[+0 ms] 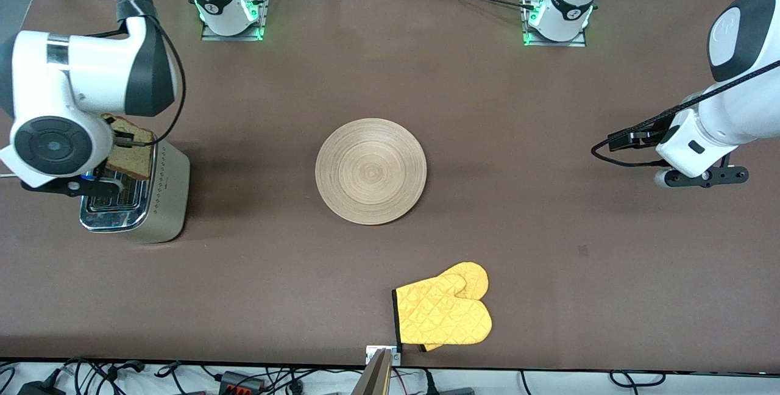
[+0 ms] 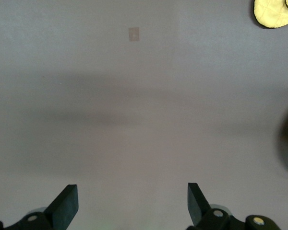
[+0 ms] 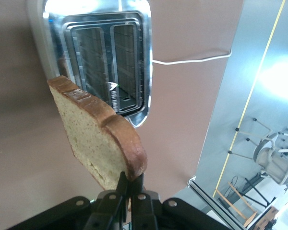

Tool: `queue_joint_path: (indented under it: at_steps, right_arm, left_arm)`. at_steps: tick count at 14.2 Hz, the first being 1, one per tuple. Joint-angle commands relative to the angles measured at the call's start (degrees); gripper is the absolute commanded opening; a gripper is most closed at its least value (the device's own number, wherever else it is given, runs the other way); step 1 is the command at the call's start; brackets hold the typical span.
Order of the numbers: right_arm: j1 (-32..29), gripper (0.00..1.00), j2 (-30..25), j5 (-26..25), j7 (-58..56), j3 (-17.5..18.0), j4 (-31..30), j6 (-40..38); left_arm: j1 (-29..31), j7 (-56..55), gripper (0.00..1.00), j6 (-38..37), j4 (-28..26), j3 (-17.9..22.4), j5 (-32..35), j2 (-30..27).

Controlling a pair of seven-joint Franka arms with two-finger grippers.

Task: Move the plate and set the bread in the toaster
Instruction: 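Lower the bread edge-first into the toaster slot with the right gripper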

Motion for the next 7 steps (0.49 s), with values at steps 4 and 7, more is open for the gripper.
queue_joint_path:
  at_steps: [4, 7]
  right_arm:
    - [-1.7, 0.00, 0.9, -1.1, -0.4, 0.1, -1.2, 3.8]
    - [-2.3, 0.00, 0.9, -2.2, -0.4, -0.3, -2.2, 6.1]
  left_arm:
    - [0.2, 0.0, 1.00, 0.9, -1.6, -0.1, 1.4, -1.4]
    - [0.6, 0.0, 1.00, 0.7, -1.6, -0.2, 1.3, -1.4]
